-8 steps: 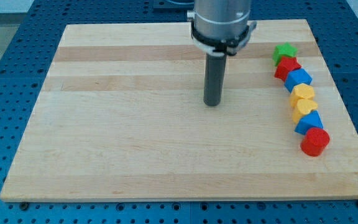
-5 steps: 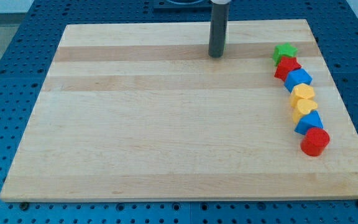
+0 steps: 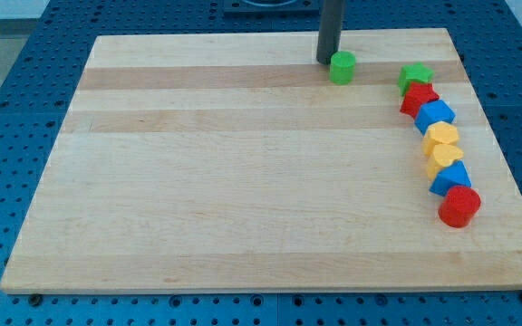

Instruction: Place the green circle towards the top left of the green star

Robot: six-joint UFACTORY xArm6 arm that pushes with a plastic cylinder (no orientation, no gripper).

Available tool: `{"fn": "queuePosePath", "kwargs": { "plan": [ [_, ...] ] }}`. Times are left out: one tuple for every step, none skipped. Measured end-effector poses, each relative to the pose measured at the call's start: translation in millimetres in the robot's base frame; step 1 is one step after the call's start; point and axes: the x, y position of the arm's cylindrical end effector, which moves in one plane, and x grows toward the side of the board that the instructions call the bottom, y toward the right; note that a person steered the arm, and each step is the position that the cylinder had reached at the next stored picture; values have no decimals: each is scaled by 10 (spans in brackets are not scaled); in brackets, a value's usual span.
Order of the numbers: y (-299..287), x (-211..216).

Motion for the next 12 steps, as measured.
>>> {"fn": "queuePosePath", "kwargs": {
  "plan": [
    [-422, 154],
    [-313, 243],
    [143, 253],
    [621, 244],
    [840, 210],
    [841, 139],
    [841, 108],
    [977, 99],
    [1150, 100],
    [1151, 100],
    [1072, 76],
    [998, -324]
  ]
}}
